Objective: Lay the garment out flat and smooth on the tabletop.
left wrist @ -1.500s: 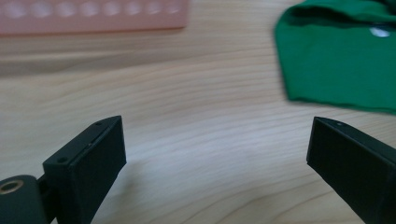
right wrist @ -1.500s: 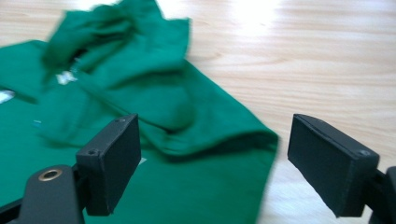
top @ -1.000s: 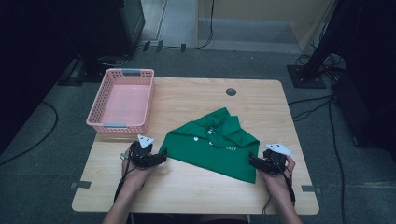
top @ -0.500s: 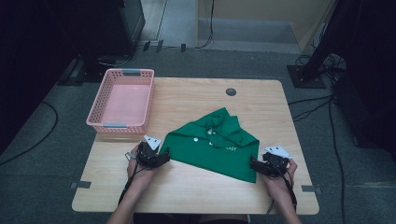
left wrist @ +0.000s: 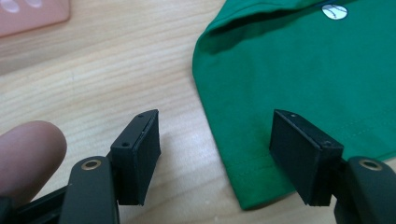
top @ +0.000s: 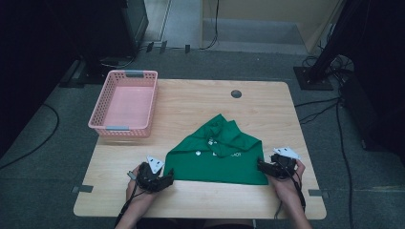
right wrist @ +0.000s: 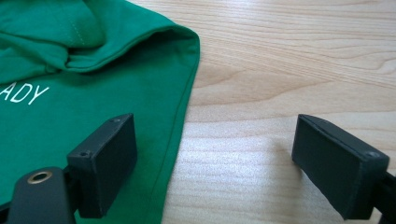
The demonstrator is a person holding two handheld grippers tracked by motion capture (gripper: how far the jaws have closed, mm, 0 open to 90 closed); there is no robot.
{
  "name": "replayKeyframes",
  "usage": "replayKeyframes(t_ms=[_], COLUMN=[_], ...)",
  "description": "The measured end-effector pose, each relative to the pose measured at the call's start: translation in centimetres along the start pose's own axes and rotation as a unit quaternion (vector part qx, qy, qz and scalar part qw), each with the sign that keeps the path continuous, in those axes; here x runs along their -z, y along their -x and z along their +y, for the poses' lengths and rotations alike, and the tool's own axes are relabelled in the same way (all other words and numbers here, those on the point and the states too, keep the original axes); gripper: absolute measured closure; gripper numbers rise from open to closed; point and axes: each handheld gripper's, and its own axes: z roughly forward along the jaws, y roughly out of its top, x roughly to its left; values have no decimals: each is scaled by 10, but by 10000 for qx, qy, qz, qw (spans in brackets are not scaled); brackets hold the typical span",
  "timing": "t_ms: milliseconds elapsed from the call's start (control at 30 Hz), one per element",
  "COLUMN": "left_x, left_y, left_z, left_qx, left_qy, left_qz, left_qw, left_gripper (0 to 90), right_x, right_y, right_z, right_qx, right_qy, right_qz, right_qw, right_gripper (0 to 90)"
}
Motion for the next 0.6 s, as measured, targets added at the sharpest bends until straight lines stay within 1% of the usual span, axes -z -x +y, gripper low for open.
replayKeyframes(t_ms=[100,133,167,200,233,300,367,433,500,567,600], left_x=[0,0,2,3,5,5,3,-2,-7,-13,-16], left_y=[-3,-5,-6,-7,-8,-8,-5,0,5,12,16], left_z=[1,3,5,8,12,23,34,44,53,60,63], left_qx=[30,53,114,186,255,328,337,332,316,195,141], left_qy=[-57,-27,85,218,298,401,467,507,555,578,597], left_qz=[-104,-96,-55,-40,-48,-223,-347,-516,-638,-719,-770], left_qw=[9999,9999,9999,9996,9992,9984,9977,9968,9959,9955,9951], left_gripper=[329,301,293,292,292,283,280,280,282,304,333], right_x=[-1,-1,-1,-1,-1,-1,-1,-1,-1,-1,-1], right_y=[2,2,3,3,3,2,2,2,2,2,2], right_z=[1,1,1,1,1,1,1,1,1,1,1], right_qx=[-16,-23,-22,-19,-22,-22,-16,-15,-18,-16,-17], right_qy=[-20,-20,-22,-20,-20,-25,-26,-25,-26,-26,-27], right_qz=[59,75,82,88,88,90,93,94,101,100,100], right_qw=[10000,10000,10000,10000,10000,10000,10000,10000,9999,9999,9999], right_gripper=[142,143,143,144,144,145,145,146,146,146,146])
